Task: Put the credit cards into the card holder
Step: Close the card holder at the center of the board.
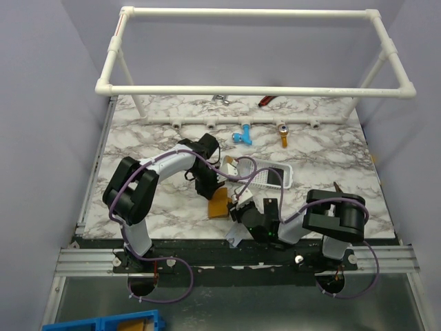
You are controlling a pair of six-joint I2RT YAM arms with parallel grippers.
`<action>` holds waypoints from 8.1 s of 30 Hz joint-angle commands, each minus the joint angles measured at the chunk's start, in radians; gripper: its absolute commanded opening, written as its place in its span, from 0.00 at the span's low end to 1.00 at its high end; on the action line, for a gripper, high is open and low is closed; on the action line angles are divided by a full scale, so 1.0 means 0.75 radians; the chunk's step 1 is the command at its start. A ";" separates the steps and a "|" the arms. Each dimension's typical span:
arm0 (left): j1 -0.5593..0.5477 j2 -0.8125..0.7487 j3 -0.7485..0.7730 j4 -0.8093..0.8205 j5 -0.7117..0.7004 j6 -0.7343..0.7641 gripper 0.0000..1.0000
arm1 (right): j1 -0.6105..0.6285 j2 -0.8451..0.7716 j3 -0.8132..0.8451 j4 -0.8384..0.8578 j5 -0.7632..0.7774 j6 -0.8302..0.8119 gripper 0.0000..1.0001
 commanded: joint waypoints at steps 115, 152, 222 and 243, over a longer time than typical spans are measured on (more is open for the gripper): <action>-0.177 -0.019 0.168 -0.171 -0.149 0.463 0.99 | -0.229 0.230 -0.233 1.002 -0.335 0.560 0.16; -0.170 0.003 0.198 -0.250 -0.088 0.530 0.99 | -0.152 0.362 -0.091 0.986 -0.640 -0.638 0.49; -0.131 -0.058 0.024 -0.077 -0.184 0.530 0.99 | -0.311 0.376 -0.096 1.005 -0.288 0.873 0.01; 0.055 -0.365 -0.035 -0.027 -0.097 0.224 0.99 | -0.334 -0.151 -0.218 0.698 -0.419 0.524 0.42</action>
